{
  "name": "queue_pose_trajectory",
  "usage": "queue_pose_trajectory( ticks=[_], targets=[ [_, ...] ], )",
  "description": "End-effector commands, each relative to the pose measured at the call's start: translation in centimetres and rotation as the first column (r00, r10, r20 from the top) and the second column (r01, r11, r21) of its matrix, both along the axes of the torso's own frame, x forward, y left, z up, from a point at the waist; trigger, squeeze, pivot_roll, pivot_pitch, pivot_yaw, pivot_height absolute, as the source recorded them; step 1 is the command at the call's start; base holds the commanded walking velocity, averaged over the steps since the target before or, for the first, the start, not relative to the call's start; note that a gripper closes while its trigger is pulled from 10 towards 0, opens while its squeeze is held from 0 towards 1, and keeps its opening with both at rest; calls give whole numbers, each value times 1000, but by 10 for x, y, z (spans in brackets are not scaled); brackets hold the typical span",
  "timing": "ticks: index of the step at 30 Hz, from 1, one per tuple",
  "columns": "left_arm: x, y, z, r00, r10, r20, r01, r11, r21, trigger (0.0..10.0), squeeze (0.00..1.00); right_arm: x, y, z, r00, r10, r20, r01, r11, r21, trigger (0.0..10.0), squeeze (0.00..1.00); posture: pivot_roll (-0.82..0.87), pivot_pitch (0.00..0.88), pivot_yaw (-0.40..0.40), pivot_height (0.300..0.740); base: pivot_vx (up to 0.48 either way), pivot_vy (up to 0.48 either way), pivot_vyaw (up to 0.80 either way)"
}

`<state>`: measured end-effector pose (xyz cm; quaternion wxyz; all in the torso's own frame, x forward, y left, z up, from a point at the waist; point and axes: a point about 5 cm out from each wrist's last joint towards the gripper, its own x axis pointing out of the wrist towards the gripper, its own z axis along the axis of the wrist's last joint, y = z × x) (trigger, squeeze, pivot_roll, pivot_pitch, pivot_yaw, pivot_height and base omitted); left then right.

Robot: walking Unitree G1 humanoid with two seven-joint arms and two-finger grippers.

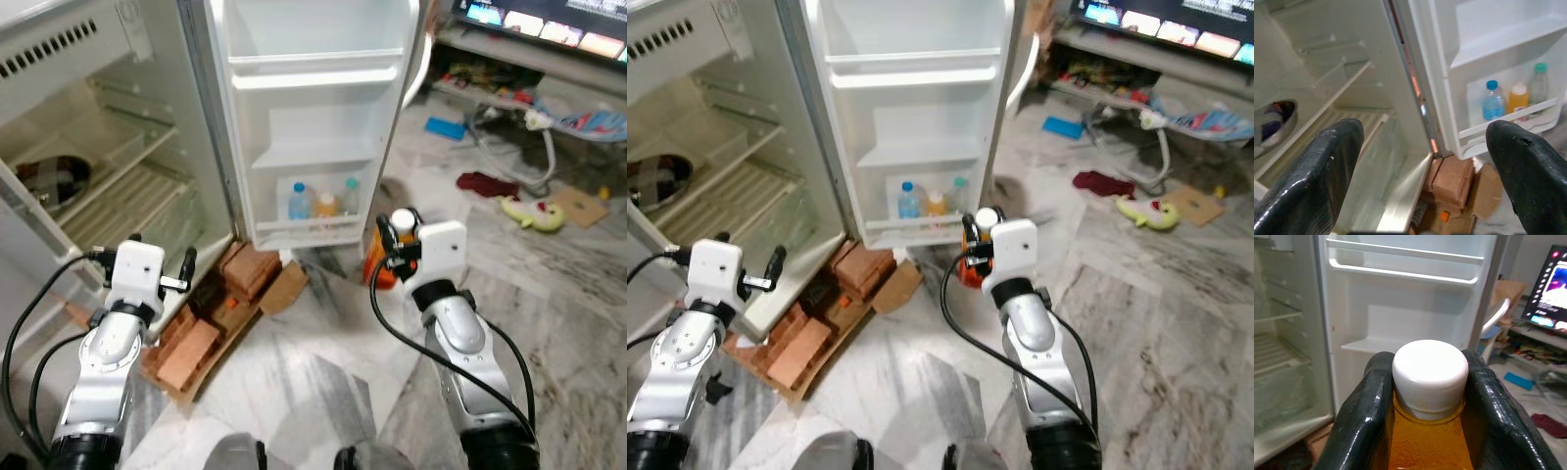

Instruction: Restocking fridge

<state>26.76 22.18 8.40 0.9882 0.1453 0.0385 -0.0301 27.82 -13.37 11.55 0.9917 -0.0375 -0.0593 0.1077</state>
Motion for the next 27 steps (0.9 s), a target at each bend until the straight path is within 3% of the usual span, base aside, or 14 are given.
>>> queue_pose_trajectory(
  ticks=[1,5,14,18,27],
  targets=[
    [2,-2,2,1000,-7,11,7,1000,-1,10000,0,1,-4,7,999,-9,42,9,1000,-12,10000,0,4,71,-45,740,0,0,0],
    [3,-2,3,1000,-8,15,8,1000,-2,10000,0,1,-3,7,999,-6,42,7,1000,-13,10000,0,4,71,-45,740,0,0,0],
    [3,-1,2,999,-52,-7,52,998,-35,10000,0,1,-1,8,999,-7,44,7,1000,-18,10000,0,1,80,-46,740,0,0,800],
    [6,2,4,999,-55,-3,54,998,-40,10000,0,2,1,8,999,-8,40,8,1000,-5,10000,0,2,81,-46,740,0,0,0],
    [5,-5,3,995,-97,-3,97,994,-43,10000,0,2,-1,6,999,-18,28,18,1000,-1,10000,0,0,81,-45,740,0,420,0]
  ],
)
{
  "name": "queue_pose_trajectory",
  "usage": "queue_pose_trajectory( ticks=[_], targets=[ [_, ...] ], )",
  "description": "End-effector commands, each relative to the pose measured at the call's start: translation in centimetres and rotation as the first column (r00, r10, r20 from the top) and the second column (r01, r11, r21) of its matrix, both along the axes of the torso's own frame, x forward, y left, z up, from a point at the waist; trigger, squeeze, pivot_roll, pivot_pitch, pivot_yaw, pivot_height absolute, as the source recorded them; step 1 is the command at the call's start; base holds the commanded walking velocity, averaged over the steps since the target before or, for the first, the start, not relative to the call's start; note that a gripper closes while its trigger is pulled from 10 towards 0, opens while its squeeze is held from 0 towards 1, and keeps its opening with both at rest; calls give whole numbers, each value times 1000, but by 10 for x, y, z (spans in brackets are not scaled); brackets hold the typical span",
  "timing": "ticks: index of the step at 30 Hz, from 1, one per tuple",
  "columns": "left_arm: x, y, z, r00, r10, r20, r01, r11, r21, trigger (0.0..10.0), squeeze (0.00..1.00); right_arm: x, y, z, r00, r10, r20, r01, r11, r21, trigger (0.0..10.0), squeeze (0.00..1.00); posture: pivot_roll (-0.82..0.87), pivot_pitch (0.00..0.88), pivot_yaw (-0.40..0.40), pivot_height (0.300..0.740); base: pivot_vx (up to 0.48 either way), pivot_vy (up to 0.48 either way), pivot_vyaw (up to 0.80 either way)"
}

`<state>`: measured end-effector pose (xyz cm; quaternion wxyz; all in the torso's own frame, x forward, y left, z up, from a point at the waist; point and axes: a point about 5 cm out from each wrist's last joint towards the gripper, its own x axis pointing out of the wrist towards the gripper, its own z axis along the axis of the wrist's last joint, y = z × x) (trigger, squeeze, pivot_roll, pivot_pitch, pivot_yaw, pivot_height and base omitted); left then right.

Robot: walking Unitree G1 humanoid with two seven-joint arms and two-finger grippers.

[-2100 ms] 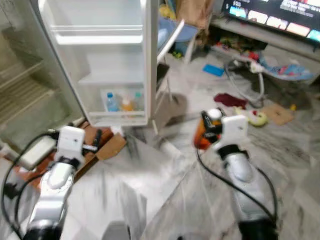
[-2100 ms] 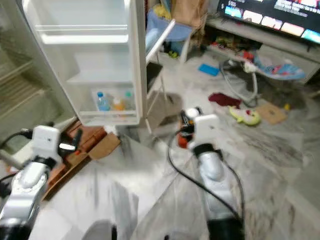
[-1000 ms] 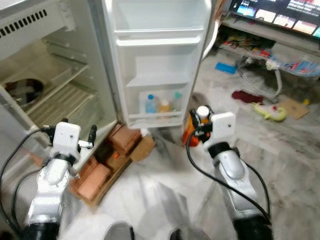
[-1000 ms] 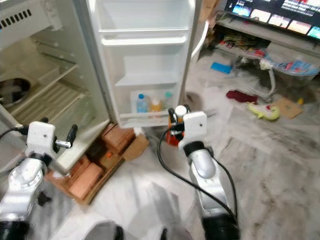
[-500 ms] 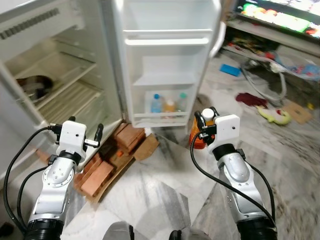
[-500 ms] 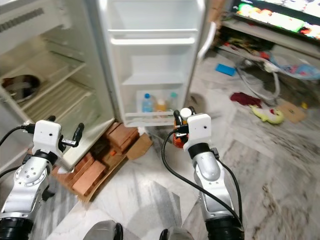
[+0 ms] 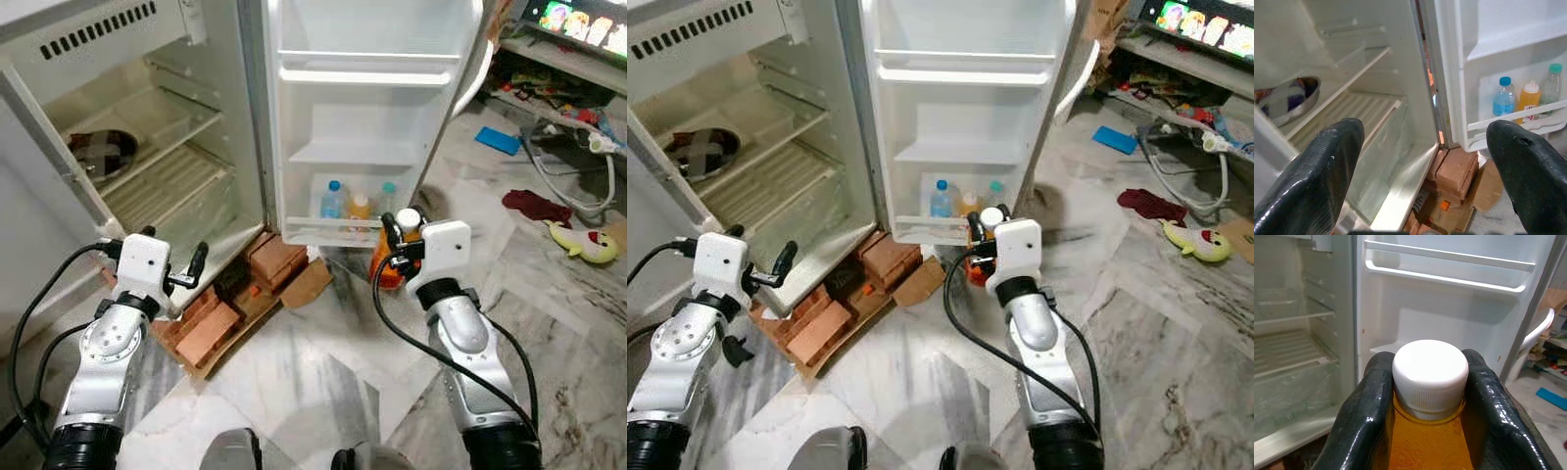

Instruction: Restocking fridge

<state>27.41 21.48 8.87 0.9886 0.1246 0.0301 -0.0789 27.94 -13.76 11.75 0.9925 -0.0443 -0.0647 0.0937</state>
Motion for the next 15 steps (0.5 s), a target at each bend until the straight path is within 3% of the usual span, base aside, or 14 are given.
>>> queue_pose_trajectory(
  ticks=[1,9,15],
  targets=[
    [-2,1,-1,1000,-3,-6,3,1000,1,10000,0,0,3,3,1000,12,12,-12,1000,8,10000,0,-1,82,-44,740,0,431,0],
    [0,-2,-1,1000,-8,-3,8,1000,-8,10000,0,0,4,2,1000,20,4,-20,1000,12,10000,0,-2,82,-44,740,0,384,0],
    [0,-2,-2,1000,-4,-5,3,1000,-11,10000,0,0,2,2,1000,16,3,-16,1000,7,10000,0,1,82,-44,740,0,0,0]
  ],
)
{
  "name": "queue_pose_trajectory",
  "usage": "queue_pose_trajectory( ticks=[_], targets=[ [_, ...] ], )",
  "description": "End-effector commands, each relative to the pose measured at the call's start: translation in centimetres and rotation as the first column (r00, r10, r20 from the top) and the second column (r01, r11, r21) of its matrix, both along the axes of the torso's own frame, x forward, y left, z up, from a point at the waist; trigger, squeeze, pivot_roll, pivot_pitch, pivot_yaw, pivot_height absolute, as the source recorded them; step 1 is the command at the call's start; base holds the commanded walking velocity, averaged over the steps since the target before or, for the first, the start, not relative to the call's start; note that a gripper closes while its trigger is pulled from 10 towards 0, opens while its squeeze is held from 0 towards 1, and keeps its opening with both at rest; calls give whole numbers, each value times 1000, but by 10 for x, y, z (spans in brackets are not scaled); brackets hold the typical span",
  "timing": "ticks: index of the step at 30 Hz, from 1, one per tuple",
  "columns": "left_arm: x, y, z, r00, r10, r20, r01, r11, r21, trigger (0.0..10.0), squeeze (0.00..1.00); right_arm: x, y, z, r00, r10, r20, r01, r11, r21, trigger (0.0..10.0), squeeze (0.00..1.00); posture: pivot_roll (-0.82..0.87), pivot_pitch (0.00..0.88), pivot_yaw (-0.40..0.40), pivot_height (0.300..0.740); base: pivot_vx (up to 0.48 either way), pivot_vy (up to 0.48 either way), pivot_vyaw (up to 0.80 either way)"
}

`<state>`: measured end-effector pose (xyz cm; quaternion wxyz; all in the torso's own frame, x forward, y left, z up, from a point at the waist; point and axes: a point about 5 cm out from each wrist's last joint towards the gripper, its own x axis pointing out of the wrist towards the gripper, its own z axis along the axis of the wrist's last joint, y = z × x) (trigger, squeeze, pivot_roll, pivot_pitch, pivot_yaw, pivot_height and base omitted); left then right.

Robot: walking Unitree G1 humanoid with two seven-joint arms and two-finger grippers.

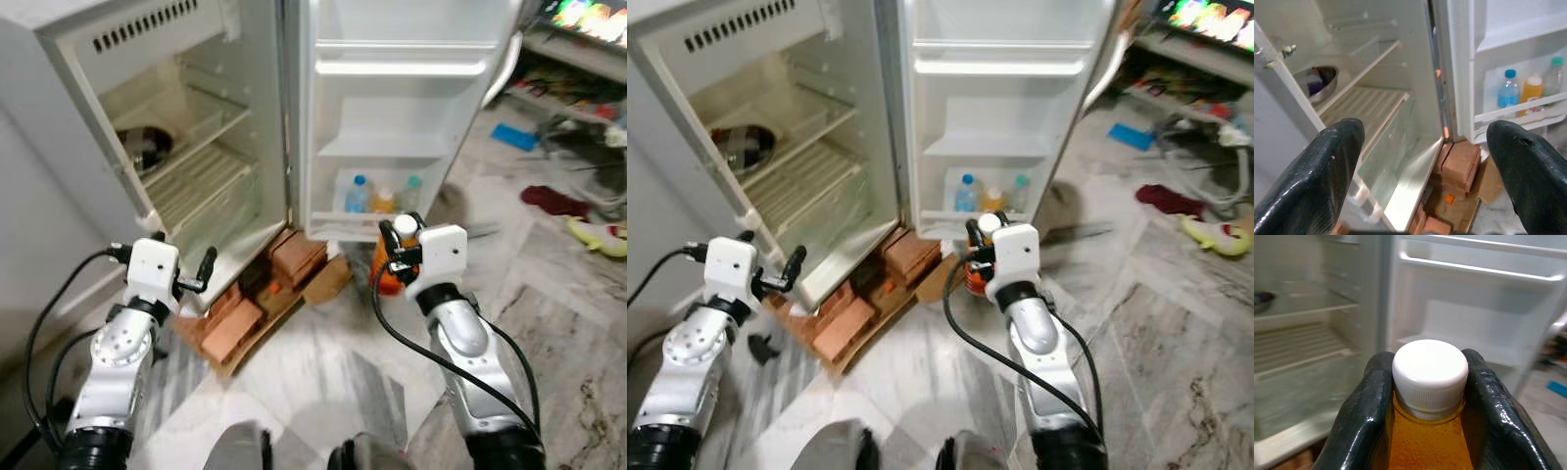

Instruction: Restocking fridge

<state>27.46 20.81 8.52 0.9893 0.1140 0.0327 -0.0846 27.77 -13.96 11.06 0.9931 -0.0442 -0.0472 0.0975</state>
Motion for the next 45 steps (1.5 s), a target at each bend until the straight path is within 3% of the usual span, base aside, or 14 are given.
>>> queue_pose_trajectory(
  ticks=[1,14,24,27,45],
  targets=[
    [-1,2,1,1000,-10,-4,10,1000,5,10000,0,3,2,9,999,2,39,-2,1000,6,10000,0,2,84,-43,740,0,0,0],
    [-9,-5,3,999,-44,16,45,999,-26,10000,0,-6,6,8,999,28,31,-27,1000,-13,10000,0,-2,104,-34,740,0,0,0],
    [-9,-12,3,998,-55,14,56,998,-43,10000,0,-3,3,11,999,34,31,-33,999,-28,10000,0,-11,111,-43,740,284,0,0],
    [-9,-10,2,999,-54,10,54,998,-42,10000,0,-4,8,11,995,94,26,-93,995,-34,10000,0,-10,112,-45,740,345,0,0],
    [-8,-11,2,998,-55,5,56,998,-42,10000,0,-8,14,5,989,144,-11,-145,989,-11,10000,0,-8,110,-51,740,353,0,0]
  ],
)
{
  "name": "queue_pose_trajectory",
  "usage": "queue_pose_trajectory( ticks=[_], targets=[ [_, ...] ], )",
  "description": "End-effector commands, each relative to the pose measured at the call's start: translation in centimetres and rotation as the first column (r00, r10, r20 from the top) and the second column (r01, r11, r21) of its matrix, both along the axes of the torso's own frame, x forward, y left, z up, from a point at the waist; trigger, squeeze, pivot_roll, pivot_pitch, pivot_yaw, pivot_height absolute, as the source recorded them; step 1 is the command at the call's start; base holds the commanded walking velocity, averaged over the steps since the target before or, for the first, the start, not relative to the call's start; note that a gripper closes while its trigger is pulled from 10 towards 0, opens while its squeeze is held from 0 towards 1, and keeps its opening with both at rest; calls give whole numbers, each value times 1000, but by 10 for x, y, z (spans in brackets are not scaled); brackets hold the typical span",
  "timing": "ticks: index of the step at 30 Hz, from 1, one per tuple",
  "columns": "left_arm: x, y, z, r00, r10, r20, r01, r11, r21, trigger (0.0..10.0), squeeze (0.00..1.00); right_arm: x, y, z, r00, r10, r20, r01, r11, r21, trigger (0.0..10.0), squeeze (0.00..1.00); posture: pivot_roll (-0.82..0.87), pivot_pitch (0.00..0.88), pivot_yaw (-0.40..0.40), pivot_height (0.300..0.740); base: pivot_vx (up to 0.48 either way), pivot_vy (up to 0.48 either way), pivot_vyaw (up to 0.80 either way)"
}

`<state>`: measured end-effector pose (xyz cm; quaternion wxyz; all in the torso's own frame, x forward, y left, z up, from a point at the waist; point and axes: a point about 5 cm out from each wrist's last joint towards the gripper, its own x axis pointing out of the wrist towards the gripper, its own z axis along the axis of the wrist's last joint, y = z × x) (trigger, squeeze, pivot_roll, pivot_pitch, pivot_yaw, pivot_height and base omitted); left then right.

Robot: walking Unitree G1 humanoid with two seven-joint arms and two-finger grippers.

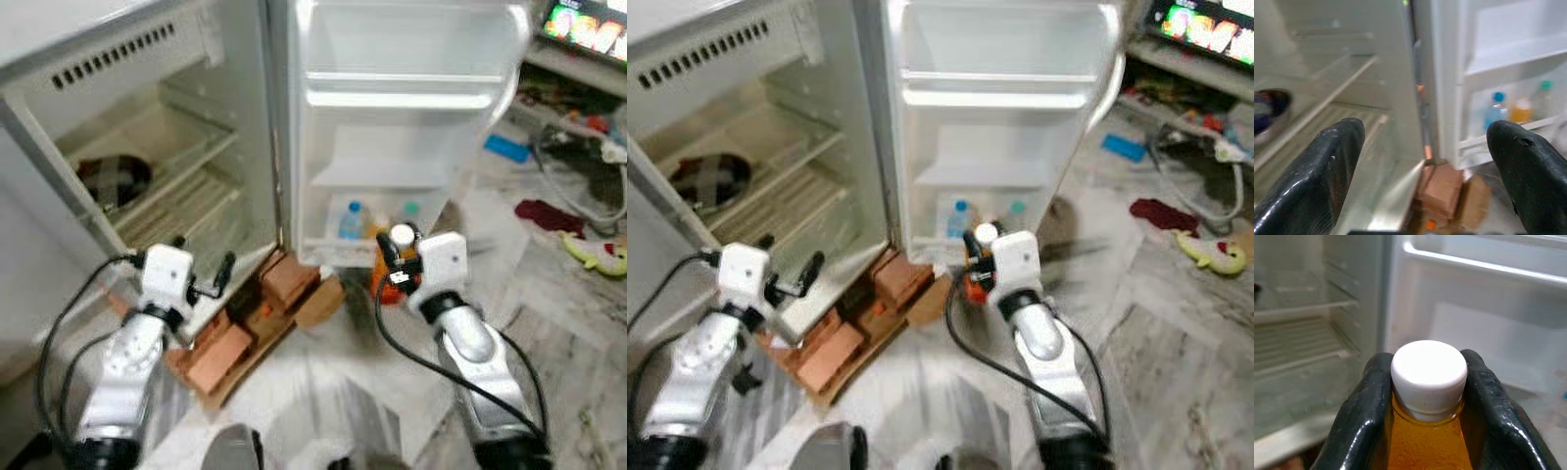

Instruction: Restocking fridge

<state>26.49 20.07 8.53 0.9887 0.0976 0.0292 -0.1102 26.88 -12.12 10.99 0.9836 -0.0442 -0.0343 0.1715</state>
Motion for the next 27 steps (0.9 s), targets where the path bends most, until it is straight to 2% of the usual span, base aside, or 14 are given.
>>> queue_pose_trajectory(
  ticks=[1,11,27],
  targets=[
    [2,-4,2,1000,-4,5,4,1000,-8,10000,0,0,-4,5,1000,3,21,-3,1000,3,10000,0,-8,108,-51,740,349,0,0],
    [4,-4,2,1000,-6,4,6,1000,-6,10000,0,0,-1,6,999,32,27,-32,999,-12,10000,0,-7,106,-53,740,332,0,98],
    [5,-4,2,1000,2,9,-1,1000,-14,10000,0,1,-2,6,999,33,25,-32,999,-3,10000,0,-7,107,-55,740,262,340,0]
  ],
)
